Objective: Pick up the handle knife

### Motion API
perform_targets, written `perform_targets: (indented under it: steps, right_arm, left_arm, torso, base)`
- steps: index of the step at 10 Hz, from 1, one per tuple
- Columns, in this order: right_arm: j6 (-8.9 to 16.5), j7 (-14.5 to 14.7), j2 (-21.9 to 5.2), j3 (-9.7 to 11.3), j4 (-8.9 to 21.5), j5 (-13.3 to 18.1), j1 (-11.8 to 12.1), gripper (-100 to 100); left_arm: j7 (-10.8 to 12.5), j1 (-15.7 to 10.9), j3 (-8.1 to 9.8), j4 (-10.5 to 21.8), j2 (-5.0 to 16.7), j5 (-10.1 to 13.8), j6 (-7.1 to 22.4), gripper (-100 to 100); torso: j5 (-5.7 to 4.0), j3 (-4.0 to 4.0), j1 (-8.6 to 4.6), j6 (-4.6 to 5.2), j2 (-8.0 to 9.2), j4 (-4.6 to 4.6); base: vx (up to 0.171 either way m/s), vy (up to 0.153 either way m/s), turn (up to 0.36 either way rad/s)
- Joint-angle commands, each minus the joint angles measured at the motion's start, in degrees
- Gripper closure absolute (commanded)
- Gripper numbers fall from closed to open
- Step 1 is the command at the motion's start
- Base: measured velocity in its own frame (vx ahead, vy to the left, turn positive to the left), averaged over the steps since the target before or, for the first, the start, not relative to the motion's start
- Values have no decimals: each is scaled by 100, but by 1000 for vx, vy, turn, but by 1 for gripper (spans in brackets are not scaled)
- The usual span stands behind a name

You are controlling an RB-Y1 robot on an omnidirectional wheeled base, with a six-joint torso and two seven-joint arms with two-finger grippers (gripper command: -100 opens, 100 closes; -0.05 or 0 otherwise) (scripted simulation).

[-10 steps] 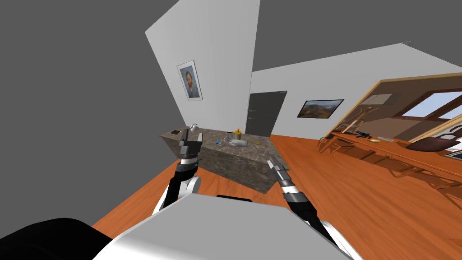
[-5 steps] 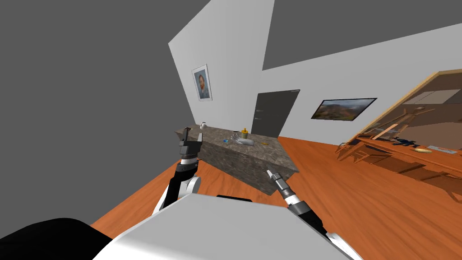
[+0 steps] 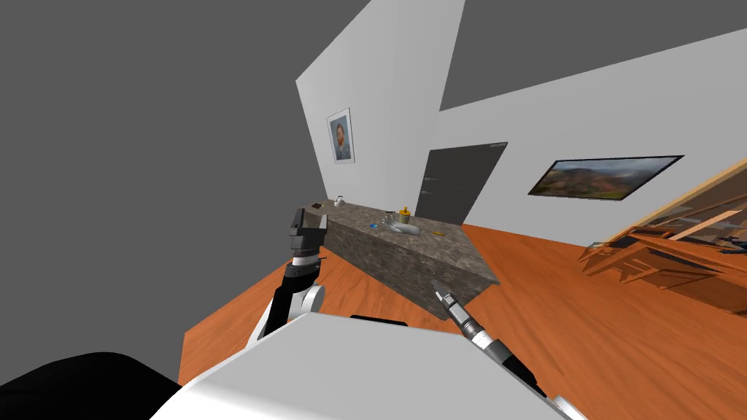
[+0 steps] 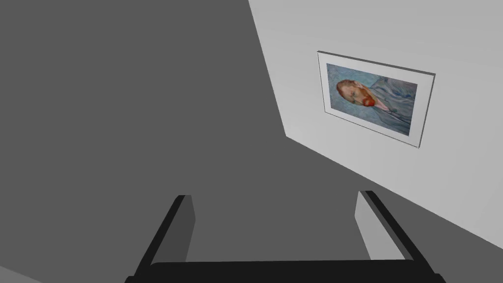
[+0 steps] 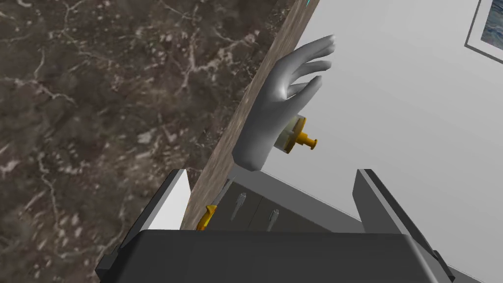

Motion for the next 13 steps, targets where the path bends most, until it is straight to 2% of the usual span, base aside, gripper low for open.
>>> perform_targets:
  steps: [1,2,3,4,5,6,7,8,9,11,12,13]
  right_arm:
    - [175,-25,-286,94,-32,96,64,-100]
    - [175,-25,-319,94,-32,96,64,-100]
    - [303,-67,-550,240,134,266,186,-100]
    - [303,-67,-702,240,134,266,186,-100]
    - [432,-105,-851,389,303,435,306,-100]
    - [432,-105,-1039,389,303,435,306,-100]
    - [561,-137,-1259,541,471,603,423,-100]
    - [561,-137,-1489,541,471,603,423,-100]
    - [689,-164,-1677,695,637,768,538,-100]
    - [689,-164,-1914,695,637,768,538,-100]
    - [813,-185,-2144,852,800,931,651,-100]
    - [813,-185,-2305,852,800,931,651,-100]
  left_arm:
    - [0,0,0,0,0,0,0,0]
    - [0,1,1,0,0,0,0,0]
    - [0,2,1,0,0,0,0,0]
    - [0,0,0,0,0,0,0,0]
    - [0,2,1,0,0,0,0,0]
    - [0,1,0,0,0,0,0,0]
    - [0,2,1,0,0,0,0,0]
    - [0,1,0,0,0,0,0,0]
    - [0,2,1,0,1,0,0,0]
    - [0,2,1,-1,1,0,0,0]
    - [0,2,2,-1,1,0,0,0]
    - [0,1,1,0,1,0,0,0]
  torso:
    - [0,0,0,0,0,0]
    - [1,-1,-1,6,-3,0]
    - [-1,-8,-12,6,-16,-2]
    - [0,-9,-4,0,-16,-3]
    - [-1,-10,-8,5,-18,-3]
    - [0,-10,-2,0,-18,-3]
    - [1,-9,-6,7,-17,-3]
    - [0,-8,-3,1,-15,-3]
    - [0,-9,-10,7,-16,-3]
    - [-1,-11,-12,7,-21,-4]
    - [-3,-13,-21,9,-23,-4]
    - [-2,-14,-16,1,-26,-5]
  base:
    - [-71,65,135]
    - [-22,31,-35]
    - [-36,63,313]
    - [-36,51,170]
    - [-37,74,328]
    - [-34,58,141]
    - [-42,69,282]
    - [-33,50,167]
    - [-25,58,346]
    - [-13,31,53]
    - [-8,40,309]
    - [-4,31,206]
